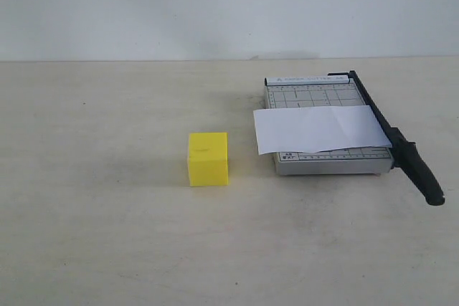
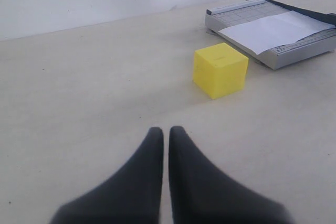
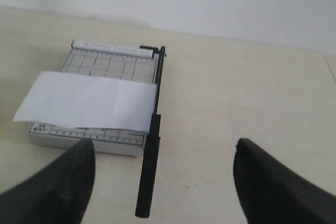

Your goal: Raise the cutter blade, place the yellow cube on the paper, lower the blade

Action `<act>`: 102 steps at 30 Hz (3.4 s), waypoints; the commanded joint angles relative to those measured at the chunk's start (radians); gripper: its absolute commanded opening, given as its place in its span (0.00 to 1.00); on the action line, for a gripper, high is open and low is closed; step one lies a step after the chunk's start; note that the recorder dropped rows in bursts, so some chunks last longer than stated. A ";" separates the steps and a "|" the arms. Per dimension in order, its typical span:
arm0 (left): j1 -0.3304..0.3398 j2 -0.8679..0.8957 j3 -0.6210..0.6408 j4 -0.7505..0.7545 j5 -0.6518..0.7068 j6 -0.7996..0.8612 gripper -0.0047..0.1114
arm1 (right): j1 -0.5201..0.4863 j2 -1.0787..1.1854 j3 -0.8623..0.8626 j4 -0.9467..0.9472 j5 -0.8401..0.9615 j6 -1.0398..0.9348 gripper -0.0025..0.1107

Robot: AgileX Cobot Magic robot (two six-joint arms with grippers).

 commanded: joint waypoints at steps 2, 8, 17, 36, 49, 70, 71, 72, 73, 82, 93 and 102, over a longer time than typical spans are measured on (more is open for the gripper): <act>-0.003 -0.001 0.003 -0.003 -0.008 0.000 0.08 | 0.000 0.184 -0.022 -0.009 0.031 0.010 0.65; -0.003 -0.001 0.003 -0.003 -0.008 0.000 0.08 | 0.000 0.366 -0.022 -0.011 -0.012 -0.003 0.65; -0.003 -0.001 0.003 -0.003 -0.008 0.000 0.08 | 0.000 0.601 -0.104 -0.013 -0.038 -0.040 0.65; -0.003 -0.001 0.003 -0.003 -0.008 0.000 0.08 | 0.000 0.957 -0.352 -0.011 0.217 -0.062 0.65; -0.003 -0.001 0.003 -0.003 -0.006 0.000 0.08 | 0.000 1.059 -0.349 0.013 0.167 -0.084 0.65; -0.003 -0.001 0.003 -0.003 -0.006 0.000 0.08 | 0.000 1.108 -0.349 0.013 0.160 -0.093 0.02; -0.003 -0.001 0.003 -0.003 -0.006 0.000 0.08 | 0.000 1.095 -0.349 0.013 0.160 -0.093 0.02; -0.003 -0.001 0.003 -0.003 -0.006 0.000 0.08 | 0.000 1.070 -0.349 0.010 0.156 -0.093 0.02; -0.003 -0.001 0.003 -0.003 -0.006 0.000 0.08 | 0.000 1.052 -0.349 0.008 0.153 -0.093 0.02; -0.003 -0.001 0.003 -0.003 -0.006 0.000 0.08 | 0.000 0.871 -0.349 -0.009 0.093 -0.093 0.02; -0.003 -0.001 0.003 -0.003 -0.006 0.000 0.08 | 0.000 0.780 -0.409 -0.009 0.050 -0.084 0.02; -0.003 -0.001 0.003 -0.003 -0.006 0.000 0.08 | 0.000 0.780 -0.484 -0.009 0.071 -0.084 0.05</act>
